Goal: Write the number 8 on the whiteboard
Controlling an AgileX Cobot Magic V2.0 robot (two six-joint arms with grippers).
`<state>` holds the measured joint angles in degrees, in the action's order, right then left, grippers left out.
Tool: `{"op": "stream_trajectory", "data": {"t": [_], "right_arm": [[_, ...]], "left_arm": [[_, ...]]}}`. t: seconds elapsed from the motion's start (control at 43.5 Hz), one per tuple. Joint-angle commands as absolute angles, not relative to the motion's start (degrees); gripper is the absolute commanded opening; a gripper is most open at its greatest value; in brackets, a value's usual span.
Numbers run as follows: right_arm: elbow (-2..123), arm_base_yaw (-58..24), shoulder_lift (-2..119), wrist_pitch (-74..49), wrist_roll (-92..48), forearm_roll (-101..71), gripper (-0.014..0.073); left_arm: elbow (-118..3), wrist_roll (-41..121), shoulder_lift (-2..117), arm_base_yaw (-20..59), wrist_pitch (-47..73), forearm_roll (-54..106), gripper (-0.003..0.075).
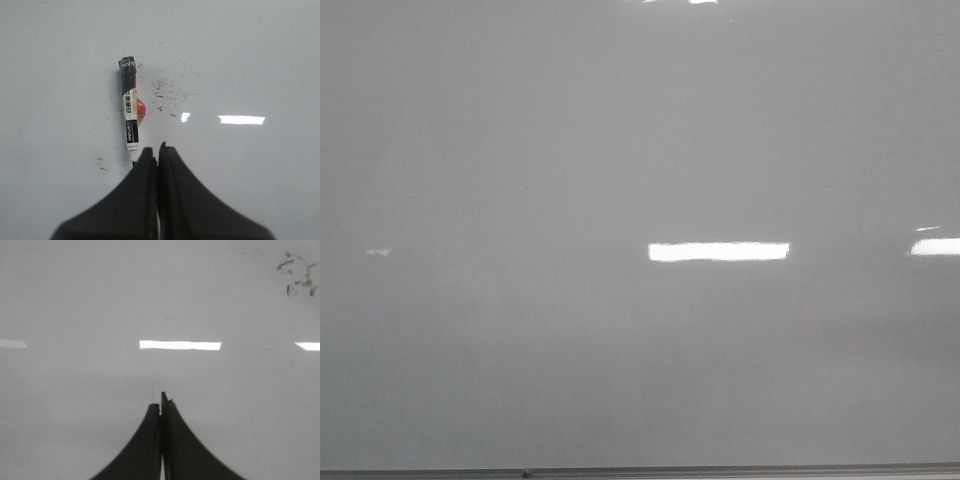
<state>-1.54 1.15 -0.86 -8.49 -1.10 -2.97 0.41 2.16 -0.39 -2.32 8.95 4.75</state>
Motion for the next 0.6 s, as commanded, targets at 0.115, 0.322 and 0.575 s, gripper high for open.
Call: {"op": "stream_trajectory", "data": {"t": [0.115, 0.322, 0.575], "right_arm": [[-1.42, 1.17, -1.61, -4.11, -1.11, -2.36, -0.006], [-1.42, 1.17, -1.61, -4.11, -1.11, -2.36, -0.006], [-1.42, 1.17, -1.61, -4.11, -1.11, -2.36, -0.006]], "left_arm": [[1.2, 1.66, -1.08, -2.33, 4.26, 4.83, -0.0021], [1.2, 1.66, -1.08, -2.33, 4.26, 4.83, -0.0021], [1.2, 1.66, -1.08, -2.33, 4.26, 4.83, -0.0021]]}}
